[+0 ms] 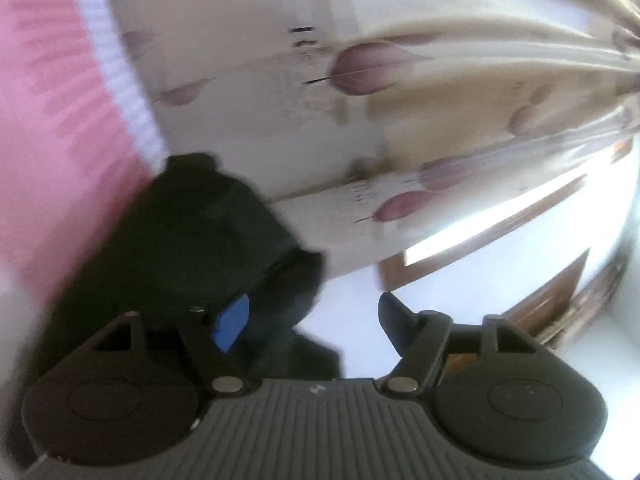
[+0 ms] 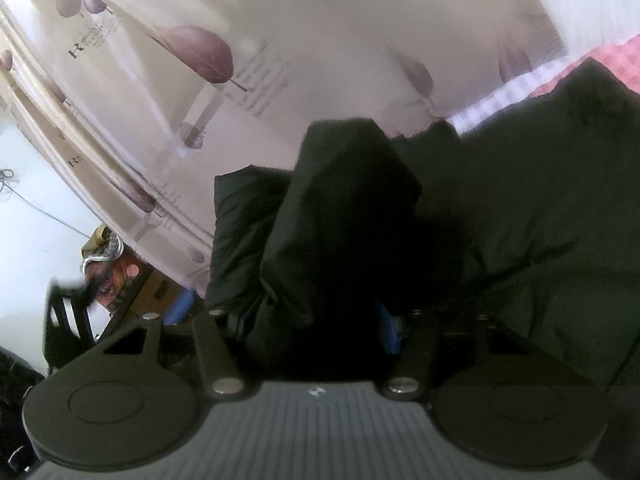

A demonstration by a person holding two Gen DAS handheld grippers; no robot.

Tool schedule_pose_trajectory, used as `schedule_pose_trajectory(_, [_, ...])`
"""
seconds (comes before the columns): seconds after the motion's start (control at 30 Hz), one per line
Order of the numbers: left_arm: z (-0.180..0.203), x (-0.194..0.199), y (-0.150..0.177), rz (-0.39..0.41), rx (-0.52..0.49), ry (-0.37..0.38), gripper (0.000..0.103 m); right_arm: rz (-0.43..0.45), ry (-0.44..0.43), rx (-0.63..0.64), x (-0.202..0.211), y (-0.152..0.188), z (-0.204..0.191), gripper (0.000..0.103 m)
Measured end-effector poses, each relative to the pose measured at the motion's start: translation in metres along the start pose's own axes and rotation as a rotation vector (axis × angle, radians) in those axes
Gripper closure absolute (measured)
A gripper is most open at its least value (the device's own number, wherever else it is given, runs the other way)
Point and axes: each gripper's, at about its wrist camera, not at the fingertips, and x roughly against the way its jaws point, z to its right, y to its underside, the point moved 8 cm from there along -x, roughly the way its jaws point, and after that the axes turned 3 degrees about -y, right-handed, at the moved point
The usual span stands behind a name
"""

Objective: Fold large clothes

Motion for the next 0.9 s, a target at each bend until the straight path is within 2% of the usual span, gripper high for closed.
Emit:
schedule_pose_trajectory(0.1, [-0.017,-0.001,0.020,-0.050,0.031,0.000,0.035,-0.006,-0.021,-0.027,0.008,-0.001,-0.003,0.043])
schedule_pose_trajectory(0.2, [-0.009,-0.016,0.037,-0.082,0.019,0.057,0.035,-0.026,0.001,-0.038,0.006,-0.007,-0.007,0.038])
schedule_pose_trajectory(0.33, [0.003,-0.035,0.061,-0.145,-0.065,0.096,0.034,-0.071,0.036,-0.036,-0.004,-0.021,-0.004,0.034])
schedule_pose_trajectory(0.43, [0.004,-0.042,0.076,-0.162,-0.101,0.109,0.034,-0.110,0.057,-0.030,-0.015,-0.029,-0.008,0.017])
schedule_pose_trajectory(0.53, [0.002,-0.048,0.084,-0.168,-0.144,0.110,0.034,-0.161,0.082,0.038,-0.031,-0.029,-0.020,0.009])
schedule_pose_trajectory(0.63, [-0.003,-0.048,0.087,-0.153,-0.156,0.115,0.035,-0.201,0.140,0.123,-0.052,-0.022,-0.020,0.010])
schedule_pose_trajectory(0.73, [-0.004,-0.042,0.092,-0.132,-0.202,0.103,0.035,-0.256,0.196,0.260,-0.072,-0.007,-0.017,0.040])
schedule_pose_trajectory(0.8, [-0.001,-0.035,0.087,-0.122,-0.204,0.084,0.035,-0.257,0.185,0.330,-0.075,-0.004,-0.025,0.057])
schedule_pose_trajectory(0.87, [0.001,-0.018,0.080,-0.108,-0.186,0.081,0.031,-0.239,0.153,0.379,-0.070,-0.011,-0.042,0.078])
schedule_pose_trajectory(0.9, [0.001,-0.008,0.075,-0.090,-0.194,0.066,0.026,-0.227,0.134,0.395,-0.067,-0.017,-0.051,0.080])
